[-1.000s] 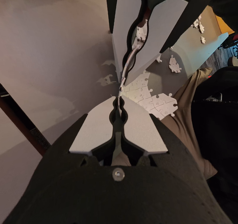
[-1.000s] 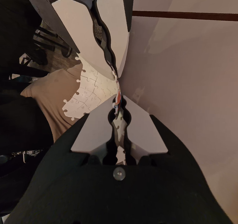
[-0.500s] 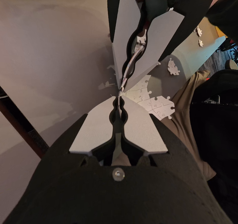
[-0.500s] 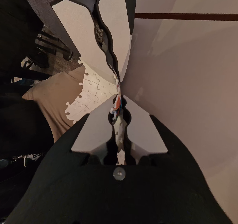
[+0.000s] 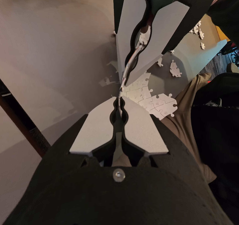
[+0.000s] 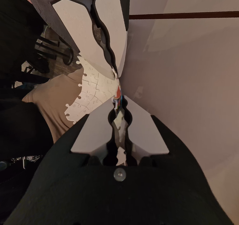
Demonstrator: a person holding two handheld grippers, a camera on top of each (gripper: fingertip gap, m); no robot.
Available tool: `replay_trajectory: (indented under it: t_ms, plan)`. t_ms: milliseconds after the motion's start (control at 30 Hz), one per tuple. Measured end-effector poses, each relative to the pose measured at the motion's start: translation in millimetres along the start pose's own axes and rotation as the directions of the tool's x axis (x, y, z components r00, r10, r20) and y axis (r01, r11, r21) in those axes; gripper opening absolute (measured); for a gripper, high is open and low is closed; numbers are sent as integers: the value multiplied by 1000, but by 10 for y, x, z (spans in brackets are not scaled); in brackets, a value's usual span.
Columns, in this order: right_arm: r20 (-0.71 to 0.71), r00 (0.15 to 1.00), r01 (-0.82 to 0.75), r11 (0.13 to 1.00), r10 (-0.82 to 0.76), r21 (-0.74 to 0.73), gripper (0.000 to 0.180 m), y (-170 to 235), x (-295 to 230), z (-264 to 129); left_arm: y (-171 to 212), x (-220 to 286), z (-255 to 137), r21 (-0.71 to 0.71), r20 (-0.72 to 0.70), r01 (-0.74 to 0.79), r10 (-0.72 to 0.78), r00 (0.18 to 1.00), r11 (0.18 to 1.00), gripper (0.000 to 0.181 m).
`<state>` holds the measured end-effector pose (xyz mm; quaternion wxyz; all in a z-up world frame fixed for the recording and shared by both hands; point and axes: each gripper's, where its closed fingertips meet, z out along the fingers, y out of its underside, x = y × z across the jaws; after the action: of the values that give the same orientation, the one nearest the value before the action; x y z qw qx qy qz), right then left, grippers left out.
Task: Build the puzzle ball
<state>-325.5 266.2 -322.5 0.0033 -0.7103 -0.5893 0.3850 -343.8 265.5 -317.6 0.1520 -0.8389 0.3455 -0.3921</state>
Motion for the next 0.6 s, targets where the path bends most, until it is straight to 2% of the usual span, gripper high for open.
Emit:
replay_trajectory:
  t_ms: [100,233,400,600]
  plan:
    - [-7,1000,-1,1000,1,-6,22,18,12,-23,-2,7,-4,4,-6,0,0,1000,1000,2]
    - [-14,1000,6,1000,-6,0,21,54,13,-101,-3,-5,-11,8,-5,5,-5,1000,1000,2]
    - [-7,1000,14,999,-14,49,9,45,-20,-226,-3,2,-6,8,-8,4,-4,1000,1000,2]
    - [1,1000,-11,998,11,54,9,72,12,-202,-1,5,16,2,-5,4,-4,1000,1000,2]
